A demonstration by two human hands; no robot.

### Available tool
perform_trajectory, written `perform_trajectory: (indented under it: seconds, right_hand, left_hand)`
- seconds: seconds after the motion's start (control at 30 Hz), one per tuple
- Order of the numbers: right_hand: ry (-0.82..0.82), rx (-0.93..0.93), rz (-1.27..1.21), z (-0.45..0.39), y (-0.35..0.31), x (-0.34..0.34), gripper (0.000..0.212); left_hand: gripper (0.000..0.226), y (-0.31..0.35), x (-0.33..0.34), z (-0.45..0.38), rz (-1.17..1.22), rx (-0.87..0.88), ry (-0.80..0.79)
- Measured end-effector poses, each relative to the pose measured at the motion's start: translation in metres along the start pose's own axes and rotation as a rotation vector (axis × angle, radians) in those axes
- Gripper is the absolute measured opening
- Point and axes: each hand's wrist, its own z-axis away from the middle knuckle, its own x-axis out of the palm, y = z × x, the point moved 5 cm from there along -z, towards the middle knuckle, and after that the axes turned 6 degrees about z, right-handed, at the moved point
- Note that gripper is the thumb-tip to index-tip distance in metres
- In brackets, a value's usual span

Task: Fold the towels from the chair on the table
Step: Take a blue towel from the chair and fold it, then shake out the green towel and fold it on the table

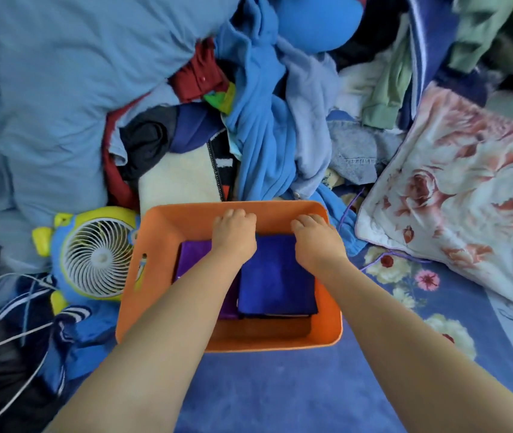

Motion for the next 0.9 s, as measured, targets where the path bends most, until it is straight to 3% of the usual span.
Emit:
perform_trajectory:
  seconds: [0.2, 0.33, 0.47, 0.7, 0.9]
  right_hand:
    - [0.248, -0.06, -0.027, 0.052, -0.008, -0.137, 0.025]
    - [0.36, -0.102, 0.011, 0.125, -0.009, -0.215, 0.033]
    - [0.465, -0.095, 0.047, 0.207, -0.001, -0.271, 0.027]
    - [0.59, 0.05, 0.098, 0.366, 0.025, -0.33, 0.025]
    - [0.666, 0.278, 0.111, 0.524, 0.042, -0.321, 0.028]
  left_hand:
    - [0.031, 0.047, -0.13, 0.06, -0.095, 0.006, 0.17]
    - [0.032, 0.077, -0.207, 0.132, -0.122, -0.002, 0.297]
    - [0.029, 0.111, -0.255, 0.208, -0.155, -0.018, 0.338]
    - [0.032, 0.178, -0.298, 0.34, -0.153, 0.121, 0.396]
    - [0.029, 0.241, -0.285, 0.454, -0.132, 0.363, 0.418]
